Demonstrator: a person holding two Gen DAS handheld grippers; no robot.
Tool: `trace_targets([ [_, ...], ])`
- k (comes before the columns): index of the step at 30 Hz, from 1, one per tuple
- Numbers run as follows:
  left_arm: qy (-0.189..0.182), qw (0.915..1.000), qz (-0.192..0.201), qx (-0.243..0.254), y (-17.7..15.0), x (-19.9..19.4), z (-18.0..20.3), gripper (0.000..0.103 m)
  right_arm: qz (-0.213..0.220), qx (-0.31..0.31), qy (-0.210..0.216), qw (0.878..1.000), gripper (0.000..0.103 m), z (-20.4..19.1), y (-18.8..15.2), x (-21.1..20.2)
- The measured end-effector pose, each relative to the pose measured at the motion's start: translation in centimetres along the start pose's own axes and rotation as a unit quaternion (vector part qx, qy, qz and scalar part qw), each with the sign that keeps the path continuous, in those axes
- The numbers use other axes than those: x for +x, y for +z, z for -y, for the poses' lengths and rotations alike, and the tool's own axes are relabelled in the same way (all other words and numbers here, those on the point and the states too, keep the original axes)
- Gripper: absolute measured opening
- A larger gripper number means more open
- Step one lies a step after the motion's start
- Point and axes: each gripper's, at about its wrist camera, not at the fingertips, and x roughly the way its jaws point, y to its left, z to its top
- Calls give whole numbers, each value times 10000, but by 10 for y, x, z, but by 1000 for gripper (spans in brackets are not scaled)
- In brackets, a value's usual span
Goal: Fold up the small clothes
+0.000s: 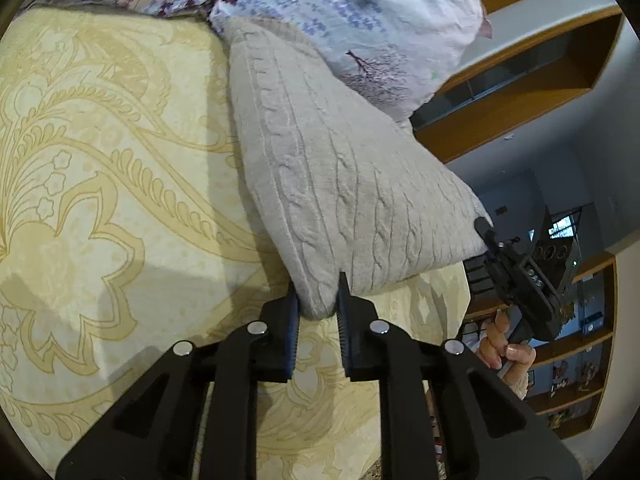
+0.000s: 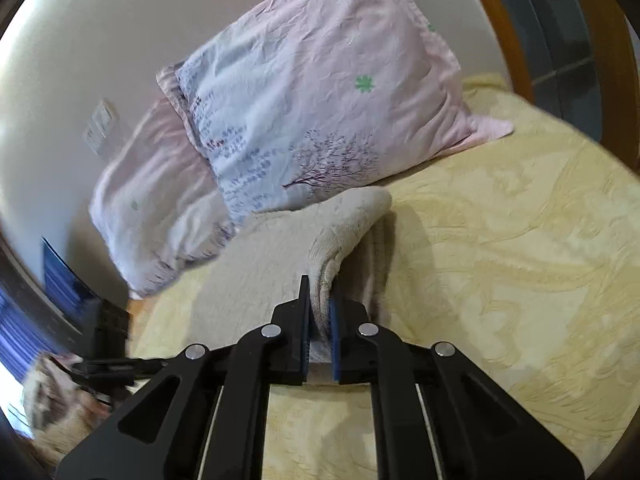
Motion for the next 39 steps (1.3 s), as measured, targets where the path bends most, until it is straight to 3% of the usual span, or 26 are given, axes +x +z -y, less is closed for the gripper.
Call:
trace_targets([
  [5, -14, 9999, -89, -105, -6, 3, -7, 15, -659, 240, -599, 9957, 8, 26, -21, 27],
  [13, -20, 9997, -125, -211, -5, -3, -7, 22, -831, 352, -486, 9947, 10, 29, -18, 29],
  [14, -19, 9998, -74, -205, -4, -7, -7, 24, -838, 430, -411, 9947, 17, 31, -15, 27],
  [16, -1, 9998, 48, -190, 2, -16, -7, 42, -782, 616, -339, 9945, 37, 34, -8, 23],
  [17, 55, 9997, 141, -197, 5, -21, -6, 47, -738, 666, -317, 9945, 41, 33, -5, 23],
  [19, 256, 9989, 332, -188, 14, -29, -4, 62, -621, 794, -205, 9947, 43, 35, 8, 24],
  [24, 608, 9969, 494, -39, 39, -27, 3, 75, -736, 1063, -21, 9916, 42, 40, 36, 56],
  [27, 854, 9947, 548, 159, 53, -14, 12, 81, -1013, 1154, 40, 9881, 39, 40, 40, 80],
  [28, 908, 9942, 549, 185, 56, -10, 12, 82, -1041, 1126, 63, 9882, 18, 40, 39, 84],
  [29, 941, 9938, 553, 196, 59, -7, 13, 82, -1006, 1068, 6, 9892, 11, 40, 38, 87],
  [36, 1089, 9931, 439, 34, 76, 22, 13, 90, -936, 1650, -331, 9813, 7, 76, 24, 94],
  [39, 1049, 9936, 412, 76, 77, 28, 14, 91, -999, 1461, -315, 9837, 7, 72, 22, 94],
])
